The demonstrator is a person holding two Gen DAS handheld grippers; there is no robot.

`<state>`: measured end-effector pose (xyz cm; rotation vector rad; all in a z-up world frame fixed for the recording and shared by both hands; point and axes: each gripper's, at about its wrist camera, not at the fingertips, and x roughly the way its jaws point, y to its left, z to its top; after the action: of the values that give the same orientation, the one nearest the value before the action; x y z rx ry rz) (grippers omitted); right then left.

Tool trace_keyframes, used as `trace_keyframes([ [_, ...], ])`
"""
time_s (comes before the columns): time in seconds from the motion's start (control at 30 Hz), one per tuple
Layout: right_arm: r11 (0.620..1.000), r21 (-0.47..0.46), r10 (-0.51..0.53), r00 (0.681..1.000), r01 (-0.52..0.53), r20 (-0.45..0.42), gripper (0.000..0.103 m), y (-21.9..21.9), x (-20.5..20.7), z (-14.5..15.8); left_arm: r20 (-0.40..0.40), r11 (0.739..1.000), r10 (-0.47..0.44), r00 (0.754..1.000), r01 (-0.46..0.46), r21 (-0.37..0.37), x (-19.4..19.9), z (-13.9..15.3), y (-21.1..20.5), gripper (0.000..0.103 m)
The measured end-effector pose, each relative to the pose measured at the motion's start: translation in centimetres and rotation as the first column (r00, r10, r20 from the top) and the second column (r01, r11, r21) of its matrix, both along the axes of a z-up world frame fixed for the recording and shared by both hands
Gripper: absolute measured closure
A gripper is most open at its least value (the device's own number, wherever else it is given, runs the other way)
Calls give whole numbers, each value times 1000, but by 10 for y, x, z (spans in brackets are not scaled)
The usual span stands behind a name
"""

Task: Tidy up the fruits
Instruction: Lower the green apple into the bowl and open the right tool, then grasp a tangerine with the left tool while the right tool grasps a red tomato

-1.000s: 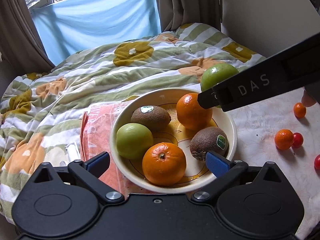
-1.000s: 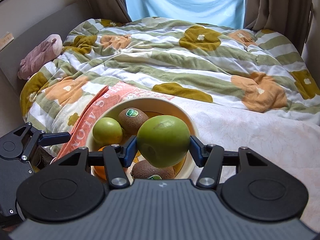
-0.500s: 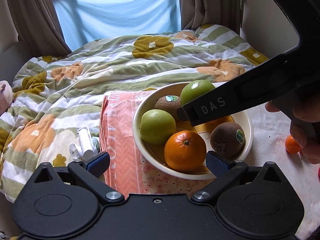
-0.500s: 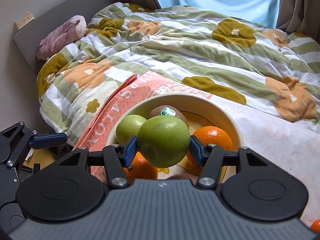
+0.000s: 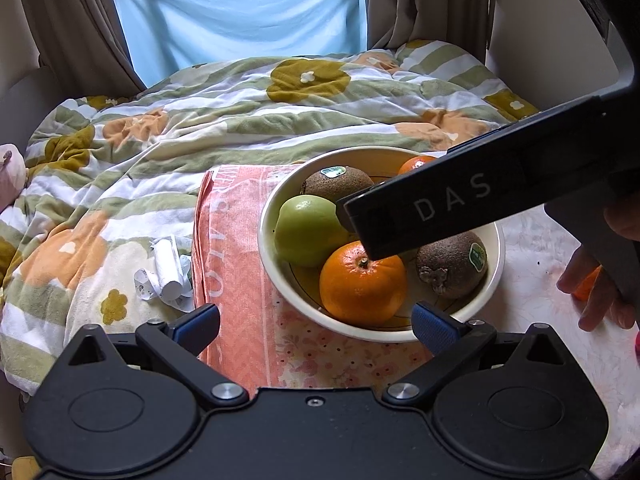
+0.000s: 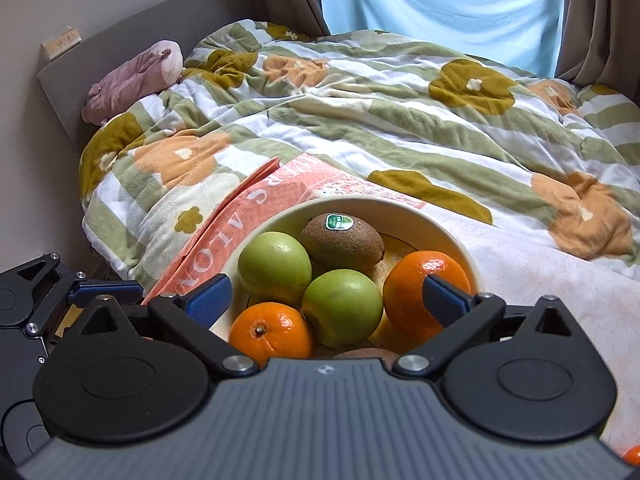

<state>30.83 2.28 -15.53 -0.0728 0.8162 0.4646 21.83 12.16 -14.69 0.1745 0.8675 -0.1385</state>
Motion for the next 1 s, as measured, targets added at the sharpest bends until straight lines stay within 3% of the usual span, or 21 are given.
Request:
trace_keyframes([
  [0.6,995,-14,-98,993,99,69,0,-39,-51,71,112,999,32,993,-29,-34,-23,65,-1,0],
  [1.0,977,39,-211,970,208,120,0,-114,-113,118,208,999,-20,978,26,-28,-65,104,-42,0],
])
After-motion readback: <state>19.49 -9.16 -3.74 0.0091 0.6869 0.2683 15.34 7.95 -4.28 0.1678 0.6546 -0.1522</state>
